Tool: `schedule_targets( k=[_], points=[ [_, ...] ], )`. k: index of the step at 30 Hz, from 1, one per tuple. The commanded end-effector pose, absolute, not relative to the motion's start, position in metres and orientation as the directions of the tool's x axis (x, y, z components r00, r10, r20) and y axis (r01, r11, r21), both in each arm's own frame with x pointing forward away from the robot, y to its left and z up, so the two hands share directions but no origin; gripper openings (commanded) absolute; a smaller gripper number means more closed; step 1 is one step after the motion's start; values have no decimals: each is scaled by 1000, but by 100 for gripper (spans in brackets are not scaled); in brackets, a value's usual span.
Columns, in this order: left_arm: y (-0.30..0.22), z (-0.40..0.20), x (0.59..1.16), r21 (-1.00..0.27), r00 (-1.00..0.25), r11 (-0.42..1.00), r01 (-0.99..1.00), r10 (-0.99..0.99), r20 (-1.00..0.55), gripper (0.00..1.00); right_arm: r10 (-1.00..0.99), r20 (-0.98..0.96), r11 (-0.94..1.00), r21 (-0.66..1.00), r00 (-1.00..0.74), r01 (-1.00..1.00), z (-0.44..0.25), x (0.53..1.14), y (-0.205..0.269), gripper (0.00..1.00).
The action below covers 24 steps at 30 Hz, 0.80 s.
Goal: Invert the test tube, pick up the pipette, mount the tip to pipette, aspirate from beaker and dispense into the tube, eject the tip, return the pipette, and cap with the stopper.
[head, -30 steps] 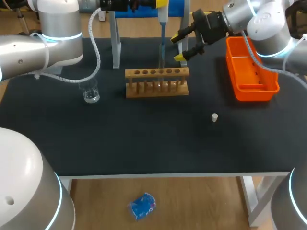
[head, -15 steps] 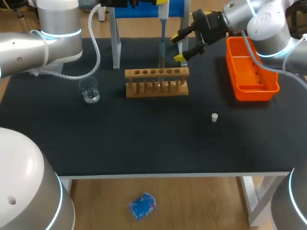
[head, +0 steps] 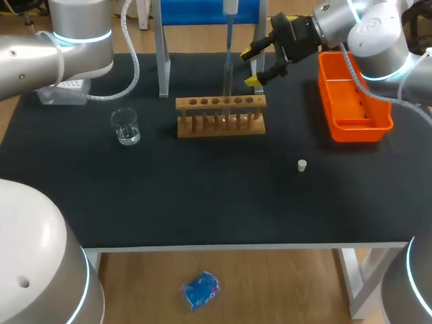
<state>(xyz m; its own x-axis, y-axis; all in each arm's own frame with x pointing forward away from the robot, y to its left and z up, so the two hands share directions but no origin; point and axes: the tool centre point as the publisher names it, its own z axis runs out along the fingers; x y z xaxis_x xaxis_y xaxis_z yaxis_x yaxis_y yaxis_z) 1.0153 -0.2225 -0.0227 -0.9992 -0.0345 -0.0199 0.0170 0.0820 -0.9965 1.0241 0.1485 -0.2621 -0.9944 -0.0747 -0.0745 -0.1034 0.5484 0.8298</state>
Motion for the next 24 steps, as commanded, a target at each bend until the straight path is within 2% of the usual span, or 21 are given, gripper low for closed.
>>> schedule_targets(
  k=[1,14,18,24],
  points=[
    [-225,-10,1015,-995,-999,100,23,-33,-26,0,-77,-74,548,830,-994,-104,-262,1025,148,100],
    [-231,25,1012,-990,-998,135,52,-36,-57,0,-77,-74,548,830,-994,-104,-262,1025,148,100],
    [-236,34,997,-989,-998,139,57,-29,-62,0,-77,-74,548,830,-994,-104,-262,1025,148,100],
    [-245,49,955,-988,-998,142,59,-11,-61,0,-59,-123,485,864,-991,-136,-241,992,130,100]
  ],
)
